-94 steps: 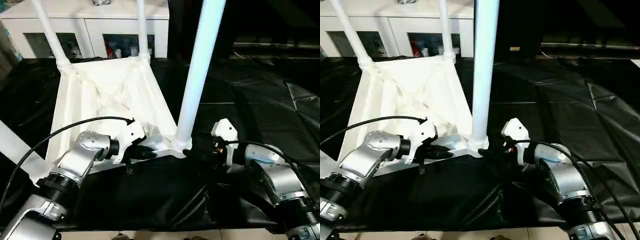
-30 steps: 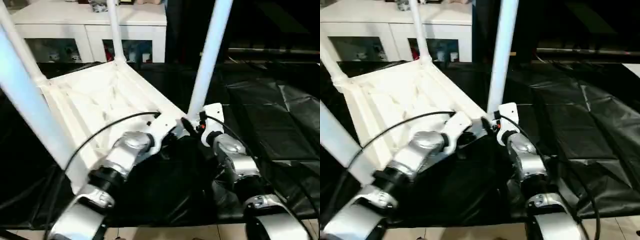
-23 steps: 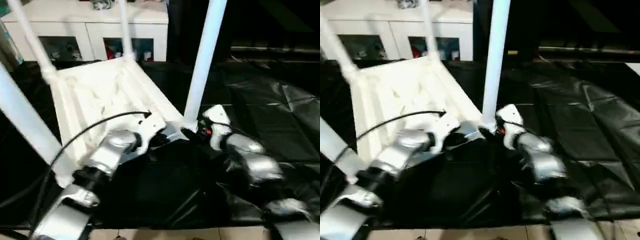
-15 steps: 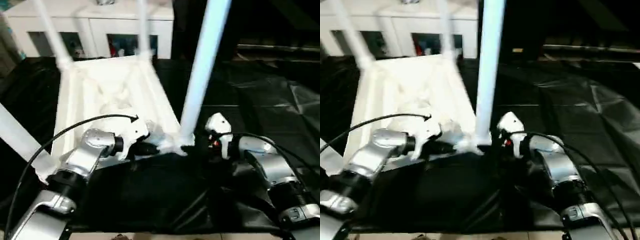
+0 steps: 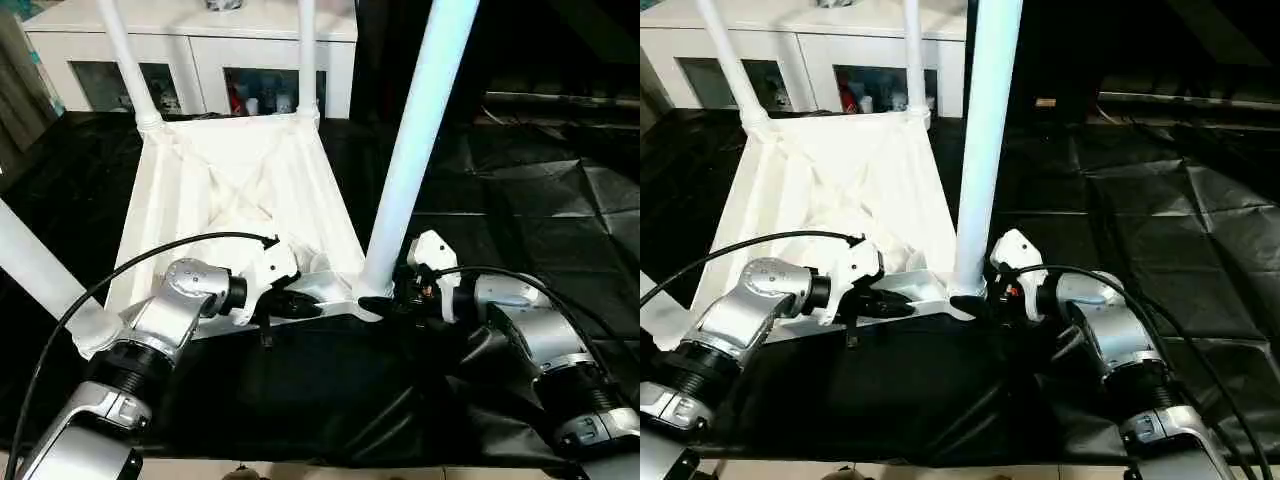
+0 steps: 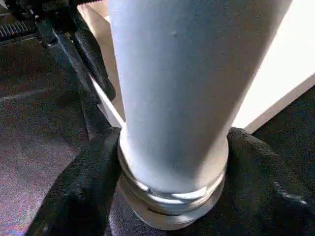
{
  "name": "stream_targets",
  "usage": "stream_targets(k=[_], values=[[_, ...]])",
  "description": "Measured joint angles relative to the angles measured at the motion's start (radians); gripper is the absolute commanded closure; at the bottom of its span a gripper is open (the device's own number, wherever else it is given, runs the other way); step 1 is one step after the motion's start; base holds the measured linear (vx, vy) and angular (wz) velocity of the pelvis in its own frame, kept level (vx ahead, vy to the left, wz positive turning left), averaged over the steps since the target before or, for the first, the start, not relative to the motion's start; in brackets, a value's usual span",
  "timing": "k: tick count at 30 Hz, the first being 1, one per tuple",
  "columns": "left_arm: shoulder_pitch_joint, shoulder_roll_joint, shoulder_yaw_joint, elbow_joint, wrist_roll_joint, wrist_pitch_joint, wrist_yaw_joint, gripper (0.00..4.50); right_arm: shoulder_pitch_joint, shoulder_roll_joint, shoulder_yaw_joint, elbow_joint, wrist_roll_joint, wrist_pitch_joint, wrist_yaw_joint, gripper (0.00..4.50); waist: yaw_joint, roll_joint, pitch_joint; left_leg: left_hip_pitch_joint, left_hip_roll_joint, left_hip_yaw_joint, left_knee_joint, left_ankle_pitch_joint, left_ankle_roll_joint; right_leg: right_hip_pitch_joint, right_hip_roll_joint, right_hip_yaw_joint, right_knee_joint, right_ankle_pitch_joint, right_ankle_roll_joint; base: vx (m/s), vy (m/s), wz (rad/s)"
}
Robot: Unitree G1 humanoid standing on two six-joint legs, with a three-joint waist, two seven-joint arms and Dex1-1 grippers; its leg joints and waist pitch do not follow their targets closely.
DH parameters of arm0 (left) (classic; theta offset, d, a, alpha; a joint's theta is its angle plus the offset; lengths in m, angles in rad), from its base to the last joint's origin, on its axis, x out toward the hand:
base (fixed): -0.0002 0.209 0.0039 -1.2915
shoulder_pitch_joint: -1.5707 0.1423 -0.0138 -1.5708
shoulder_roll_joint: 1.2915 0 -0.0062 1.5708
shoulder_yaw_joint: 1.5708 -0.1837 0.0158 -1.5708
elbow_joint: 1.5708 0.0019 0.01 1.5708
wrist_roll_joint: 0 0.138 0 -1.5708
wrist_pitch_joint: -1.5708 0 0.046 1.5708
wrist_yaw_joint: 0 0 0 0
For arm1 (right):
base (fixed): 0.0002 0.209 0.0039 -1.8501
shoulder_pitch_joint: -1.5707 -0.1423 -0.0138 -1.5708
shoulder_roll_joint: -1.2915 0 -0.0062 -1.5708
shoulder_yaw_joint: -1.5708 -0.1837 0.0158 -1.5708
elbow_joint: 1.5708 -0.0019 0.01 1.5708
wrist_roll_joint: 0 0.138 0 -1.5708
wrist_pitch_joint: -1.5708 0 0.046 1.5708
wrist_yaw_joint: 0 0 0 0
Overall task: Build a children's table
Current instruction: Rotate leg to tighten
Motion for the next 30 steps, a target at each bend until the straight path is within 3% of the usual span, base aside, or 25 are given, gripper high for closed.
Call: stream_targets(k=[11,16,20,24,27,30], values=[[0.001,-0.005,0.004,0.002,0.003,0.005,0.019,4.50,0.000,0.028,-0.015,0.020,0.005,-0.001,-0.021,1.74,-0.001,0.000,0.000,0.000,0.000,0.000,0.000,0.000,0.001,0.000,0.000,0.000,0.000,0.000,0.000,0.000,0.000,0.00],[-0.026,-0.095,0.022,0.058,0.054,0.012,0.208,4.50,-0.015,0.133,-0.092,0.116,-0.005,-0.023,-0.287,1.75,-0.014,0.000,0.000,0.005,-0.001,0.000,0.001,0.000,-0.001,0.007,0.000,0.002,0.001,0.000,0.001,0.000,0.000,0.00],[-0.061,-0.208,0.032,0.094,0.100,0.082,0.401,4.50,-0.052,0.247,-0.164,0.191,-0.022,-0.016,-0.597,1.75,-0.031,0.001,-0.001,0.013,-0.001,0.000,0.001,0.000,-0.002,0.010,0.000,0.002,0.001,-0.003,0.006,0.000,0.000,0.00],[-0.080,-0.279,0.032,0.118,0.118,0.116,0.506,4.50,-0.080,0.297,-0.178,0.223,-0.052,-0.015,-0.741,1.75,-0.032,0.002,-0.002,0.016,-0.002,0.000,0.000,0.000,-0.002,0.013,0.000,0.003,0.000,-0.004,0.007,0.000,0.000,0.00],[-0.080,-0.289,0.029,0.121,0.128,0.114,0.514,4.50,-0.082,0.297,-0.179,0.238,-0.061,-0.042,-0.740,1.75,-0.032,0.004,-0.003,0.015,-0.002,0.000,-0.001,0.000,-0.002,0.013,0.000,0.003,0.000,-0.004,0.008,0.000,0.000,0.00],[-0.080,-0.283,0.029,0.119,0.134,0.101,0.498,4.50,-0.079,0.292,-0.197,0.238,-0.042,-0.048,-0.698,1.05,-0.030,0.004,-0.003,0.014,-0.002,0.000,-0.001,0.000,-0.002,0.012,0.000,0.002,0.000,-0.004,0.008,0.000,0.000,0.00]])
